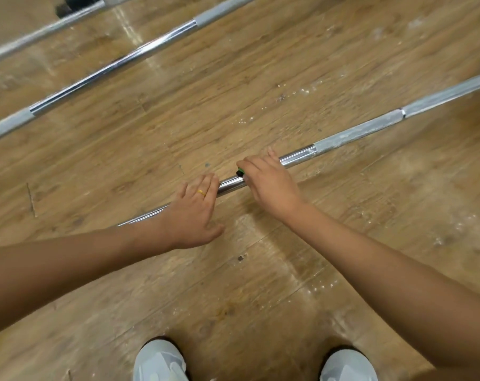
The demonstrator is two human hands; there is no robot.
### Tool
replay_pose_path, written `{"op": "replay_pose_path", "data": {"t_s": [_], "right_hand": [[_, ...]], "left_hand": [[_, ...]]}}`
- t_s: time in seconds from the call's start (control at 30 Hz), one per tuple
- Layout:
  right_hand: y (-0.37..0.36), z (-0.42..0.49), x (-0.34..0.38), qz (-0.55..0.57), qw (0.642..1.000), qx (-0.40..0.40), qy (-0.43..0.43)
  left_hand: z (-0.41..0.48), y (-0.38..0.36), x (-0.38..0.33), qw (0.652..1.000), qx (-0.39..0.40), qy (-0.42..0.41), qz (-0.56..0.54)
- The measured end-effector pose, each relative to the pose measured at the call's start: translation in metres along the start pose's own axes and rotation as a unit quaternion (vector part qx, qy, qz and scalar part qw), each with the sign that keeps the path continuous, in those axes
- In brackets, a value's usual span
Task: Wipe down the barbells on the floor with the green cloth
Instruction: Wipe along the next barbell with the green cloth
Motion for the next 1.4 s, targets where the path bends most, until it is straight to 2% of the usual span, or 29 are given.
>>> {"op": "replay_pose_path", "data": {"t_s": [0.1, 0.2, 0.3, 0.43, 0.53, 0.67, 0.87, 1.0, 1.13, 1.4], "right_hand": [[-0.001, -0.004, -0.002, -0.004, 1.0, -0.009, 0.006], [0.001, -0.009, -0.005, -0.012, 1.0, 0.004, -0.001], [0.017, -0.009, -0.02, -0.012, 0.999, -0.004, -0.032], [0.039, -0.013, -0.053, 0.009, 0.993, -0.052, -0.108], [0.034, -0.018, -0.043, 0.017, 0.993, -0.071, -0.096], [0.022, -0.023, -0.029, 0.017, 0.999, -0.034, -0.02], [0.04, -0.017, -0.05, -0.011, 0.996, -0.034, -0.087], [0.035, -0.013, -0.043, 0.006, 0.998, -0.005, -0.067], [0.034, -0.012, -0.039, 0.02, 0.996, 0.014, -0.085], [0.041, -0.012, -0.034, 0.01, 0.994, 0.071, -0.087]], "left_hand": [[0.015, 0.009, -0.015, 1.0, -0.004, -0.01, 0.006], [0.02, 0.003, -0.033, 0.999, 0.005, 0.026, -0.034], [0.016, -0.006, -0.042, 0.996, -0.033, 0.06, -0.054], [0.016, -0.016, -0.052, 0.987, -0.084, 0.106, -0.082], [0.016, -0.023, -0.052, 0.984, -0.112, 0.099, -0.096], [0.012, -0.03, -0.045, 0.984, -0.146, 0.075, -0.07], [0.01, -0.033, -0.043, 0.983, -0.165, 0.064, -0.047], [0.01, -0.034, -0.042, 0.983, -0.17, 0.056, -0.04], [0.012, -0.029, -0.054, 0.984, -0.148, 0.088, -0.046], [0.011, -0.026, -0.066, 0.975, -0.148, 0.122, -0.112]]}}
Point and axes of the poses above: each hand's wrist, its own z-axis towards the middle knuckle, its own y-axis out of the back of the hand, x = y × z, the point moved 3 cm from there along z, towards the middle knuckle, and after that the axes turned 10 degrees about z, right-handed, at the moved point
